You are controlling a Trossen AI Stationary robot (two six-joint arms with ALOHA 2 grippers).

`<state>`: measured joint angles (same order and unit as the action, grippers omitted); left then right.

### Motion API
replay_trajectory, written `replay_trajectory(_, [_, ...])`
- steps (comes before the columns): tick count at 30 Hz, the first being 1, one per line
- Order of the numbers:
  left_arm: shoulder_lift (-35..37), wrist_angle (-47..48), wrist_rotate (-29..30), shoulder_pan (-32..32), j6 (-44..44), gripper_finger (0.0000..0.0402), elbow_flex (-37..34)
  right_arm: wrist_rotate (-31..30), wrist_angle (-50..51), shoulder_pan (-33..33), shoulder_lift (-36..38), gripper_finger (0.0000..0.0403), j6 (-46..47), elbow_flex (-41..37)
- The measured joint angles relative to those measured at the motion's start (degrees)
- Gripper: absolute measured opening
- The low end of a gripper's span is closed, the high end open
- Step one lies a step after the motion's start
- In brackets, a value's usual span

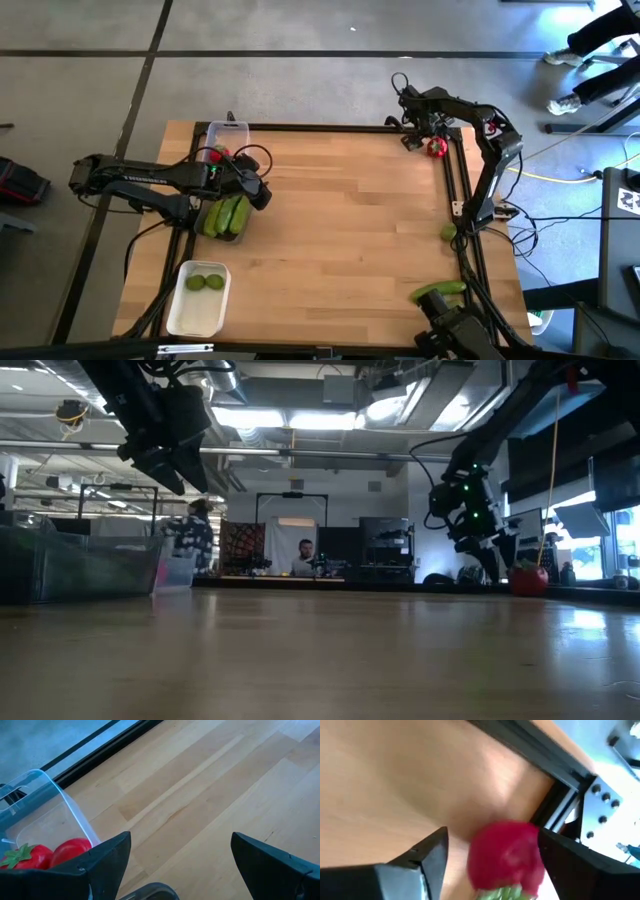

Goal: Sort produce into baskets
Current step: Put the top tomato into the transparent bin

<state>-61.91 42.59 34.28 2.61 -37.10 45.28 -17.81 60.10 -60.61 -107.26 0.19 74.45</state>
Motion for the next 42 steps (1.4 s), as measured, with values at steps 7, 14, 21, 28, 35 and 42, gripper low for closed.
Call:
replay_trajectory(7, [0.00, 0.00, 0.00, 0.00, 0.02, 0.0337, -0.01, -6.59, 4.33, 1.81, 0.00, 0.0356, 1.06, 1.04])
replay_trajectory(14, [0.00, 0.00, 0.00, 0.00, 0.46, 0.0337, -0.01, -7.26, 3.57, 2.15, 0.00, 0.0398, 3.09, 0.93])
replay_trajectory(21, [0.00, 0.00, 0.00, 0.00, 0.76, 0.0337, 0.00, -7.36, 4.43, 2.15, -0.71, 0.0386, 1.58, 0.90])
replay_trajectory(28, [0.00, -0.36, 0.00, 0.00, 1.27, 0.0337, -0.02, -7.06, 8.86, 2.15, -0.87, 0.0381, 1.96, 4.08])
replay_trajectory(35, [0.00, -2.29, 0.00, 0.00, 2.19, 0.0337, -0.02, -7.22, 13.23, 3.38, -1.01, 0.0381, 3.39, 6.23])
replay_trajectory(42, [-0.02, -2.97, 0.00, 0.00, 2.82, 0.0337, -0.02, -9.30, 9.79, 3.64, -3.72, 0.0381, 2.86, 3.35])
